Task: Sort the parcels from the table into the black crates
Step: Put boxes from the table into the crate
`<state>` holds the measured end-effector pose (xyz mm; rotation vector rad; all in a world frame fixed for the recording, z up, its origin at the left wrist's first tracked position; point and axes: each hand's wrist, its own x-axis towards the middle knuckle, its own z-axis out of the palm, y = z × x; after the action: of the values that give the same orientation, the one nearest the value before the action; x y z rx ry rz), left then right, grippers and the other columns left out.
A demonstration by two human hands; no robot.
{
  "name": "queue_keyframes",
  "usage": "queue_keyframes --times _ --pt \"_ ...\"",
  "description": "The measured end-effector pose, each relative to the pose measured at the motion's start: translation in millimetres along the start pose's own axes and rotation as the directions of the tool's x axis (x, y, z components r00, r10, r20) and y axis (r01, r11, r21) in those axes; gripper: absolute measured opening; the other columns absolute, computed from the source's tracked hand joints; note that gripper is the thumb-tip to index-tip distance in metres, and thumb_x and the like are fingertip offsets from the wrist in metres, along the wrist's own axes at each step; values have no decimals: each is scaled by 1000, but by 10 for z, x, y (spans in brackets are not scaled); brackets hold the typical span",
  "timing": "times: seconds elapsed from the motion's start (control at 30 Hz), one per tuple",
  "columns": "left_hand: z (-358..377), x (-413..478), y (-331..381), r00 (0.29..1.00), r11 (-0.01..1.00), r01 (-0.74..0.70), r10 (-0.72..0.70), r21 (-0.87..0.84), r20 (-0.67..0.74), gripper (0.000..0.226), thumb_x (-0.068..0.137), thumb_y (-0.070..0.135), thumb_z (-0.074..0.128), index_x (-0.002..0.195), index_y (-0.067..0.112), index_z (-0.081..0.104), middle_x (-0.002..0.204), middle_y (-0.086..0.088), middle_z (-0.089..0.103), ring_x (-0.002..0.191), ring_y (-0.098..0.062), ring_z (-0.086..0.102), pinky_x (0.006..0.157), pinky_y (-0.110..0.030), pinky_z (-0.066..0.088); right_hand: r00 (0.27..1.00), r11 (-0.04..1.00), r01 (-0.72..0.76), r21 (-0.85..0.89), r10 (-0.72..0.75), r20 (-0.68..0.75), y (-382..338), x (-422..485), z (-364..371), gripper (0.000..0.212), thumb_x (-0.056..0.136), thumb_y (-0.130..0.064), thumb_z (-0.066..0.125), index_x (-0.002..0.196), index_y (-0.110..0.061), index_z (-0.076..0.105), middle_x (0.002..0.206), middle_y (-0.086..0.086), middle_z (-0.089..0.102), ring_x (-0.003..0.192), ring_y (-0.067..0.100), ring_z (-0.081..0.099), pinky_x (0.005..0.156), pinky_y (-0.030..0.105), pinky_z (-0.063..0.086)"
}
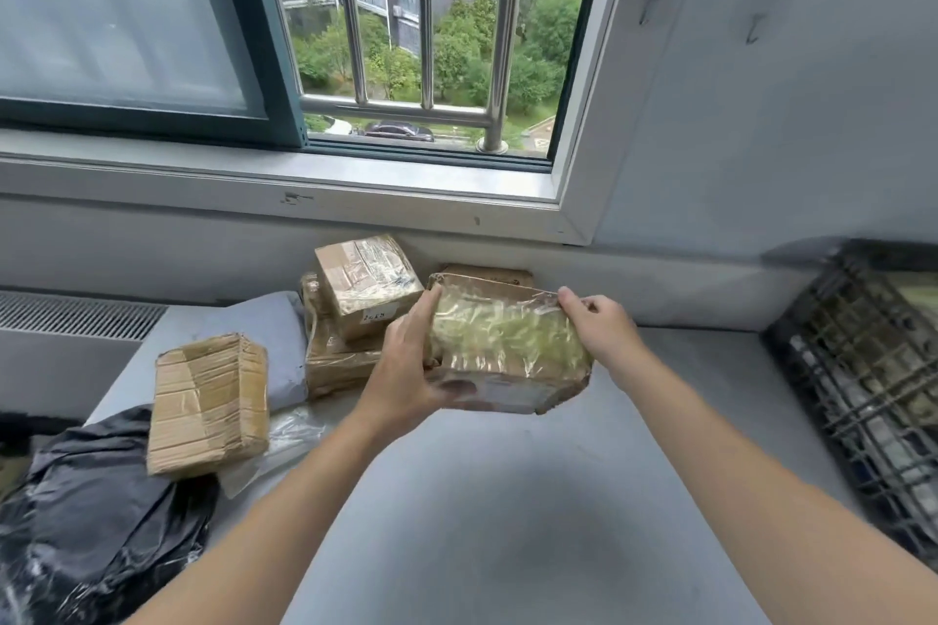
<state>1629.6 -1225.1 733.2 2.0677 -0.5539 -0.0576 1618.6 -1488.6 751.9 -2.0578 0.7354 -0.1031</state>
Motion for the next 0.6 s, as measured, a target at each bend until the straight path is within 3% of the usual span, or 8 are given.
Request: queue_keyframes --times 0.1,0.17,0.23,0.27,0.37,0.47,0.53,0.6 --pt "-7 73 133 997 999 -37 38 4 -74 108 69 40 87 148 50 15 127 16 41 118 -2 32 101 -25 32 998 999 38 11 -38 45 -103 14 -132 53 96 -60 46 103 -10 62 103 7 67 86 19 60 73 33 45" --pt "-19 125 217 996 999 -15 12 -39 -93 103 67 54 80 151 45 22 129 22 41 125 -6 34 106 -32 34 991 994 52 94 -63 120 -144 1 -231 51 97 -61 43 117 -17 60 114 3 64 98 18 59 83 34 47" --pt "-40 186 289 991 993 48 -62 -112 -120 101 65 62 78 151 41 28 131 13 49 129 -19 44 107 -43 42 967 974 17 227 -74 245 -143 -9 -329 60 94 -66 43 135 -24 54 134 -2 58 123 20 54 106 44 44" --pt "-53 218 324 986 990 75 -92 -120 -140 99 67 64 78 151 40 30 133 7 51 130 -22 46 106 -46 43 949 965 5 263 -87 303 -124 -14 -369 65 92 -70 43 142 -29 49 142 -6 53 131 19 49 110 46 40" --pt "-79 307 412 979 993 88 -101 -82 -176 89 74 63 72 150 39 30 131 6 50 131 -23 43 105 -47 43 911 960 18 281 -131 391 -79 -44 -433 82 77 -87 46 145 -41 42 148 -17 45 134 11 43 102 41 45" --pt "-66 375 490 975 990 115 -128 -83 -183 84 80 61 71 150 38 30 124 11 54 117 -16 51 93 -36 48 911 929 74 362 -211 355 -62 -62 -423 110 55 -94 57 148 -39 36 145 -13 50 135 13 46 106 43 44" --pt "-54 407 544 966 983 139 -161 -120 -203 82 80 63 66 149 35 32 107 26 52 100 -5 54 73 -17 45 915 901 135 412 -273 297 -63 -63 -421 114 54 -89 65 150 -36 35 142 -15 52 133 8 48 107 35 42" --pt "-61 434 583 960 974 152 -186 -169 -211 83 78 68 62 149 34 33 107 25 52 101 -9 54 68 -15 42 920 898 174 404 -295 259 -75 -69 -420 112 56 -86 68 151 -37 33 144 -12 51 133 9 47 114 39 37"
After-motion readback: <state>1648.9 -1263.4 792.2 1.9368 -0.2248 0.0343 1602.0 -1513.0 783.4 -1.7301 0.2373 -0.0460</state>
